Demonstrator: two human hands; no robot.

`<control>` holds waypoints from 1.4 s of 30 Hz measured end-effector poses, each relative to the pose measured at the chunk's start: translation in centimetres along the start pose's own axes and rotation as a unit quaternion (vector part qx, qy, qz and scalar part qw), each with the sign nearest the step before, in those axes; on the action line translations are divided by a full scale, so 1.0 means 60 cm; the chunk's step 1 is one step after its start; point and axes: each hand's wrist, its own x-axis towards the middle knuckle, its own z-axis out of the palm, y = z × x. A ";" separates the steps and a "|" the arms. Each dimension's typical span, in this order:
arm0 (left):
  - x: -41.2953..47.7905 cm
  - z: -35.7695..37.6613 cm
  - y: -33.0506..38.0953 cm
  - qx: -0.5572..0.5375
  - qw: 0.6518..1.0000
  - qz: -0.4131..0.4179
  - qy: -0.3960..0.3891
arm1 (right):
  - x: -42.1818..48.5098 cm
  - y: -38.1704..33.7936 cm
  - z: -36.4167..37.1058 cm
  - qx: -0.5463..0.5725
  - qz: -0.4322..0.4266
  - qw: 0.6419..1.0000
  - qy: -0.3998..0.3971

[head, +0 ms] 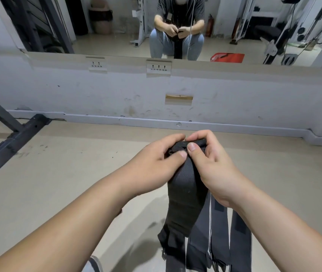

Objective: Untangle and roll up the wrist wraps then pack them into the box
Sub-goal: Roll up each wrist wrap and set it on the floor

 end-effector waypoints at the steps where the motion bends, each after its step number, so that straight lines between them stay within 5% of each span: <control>1: -0.001 -0.001 0.003 -0.032 0.999 -0.016 -0.006 | 0.000 -0.002 -0.001 -0.001 -0.001 1.000 -0.005; 11: -0.003 0.005 -0.010 -0.020 0.999 -0.049 0.008 | 0.000 -0.005 -0.006 -0.101 -0.006 0.995 -0.014; 17: -0.001 0.013 -0.013 0.012 0.999 -0.002 0.042 | 0.003 -0.017 -0.003 -0.001 0.083 0.995 0.056; 22: -0.002 0.027 -0.010 -0.030 0.997 0.019 0.075 | 0.000 -0.007 0.006 -0.055 0.063 0.994 0.070; 30: -0.004 0.042 -0.018 0.158 0.979 0.061 0.116 | -0.020 0.019 0.020 -0.138 0.021 0.987 0.084; 37: 0.000 0.033 -0.013 0.062 0.973 0.149 0.166 | -0.017 -0.016 -0.004 -0.088 -0.041 0.994 0.048; 42: -0.002 0.031 0.008 -0.174 0.976 0.008 0.127 | -0.014 -0.012 -0.007 -0.115 -0.078 0.987 0.078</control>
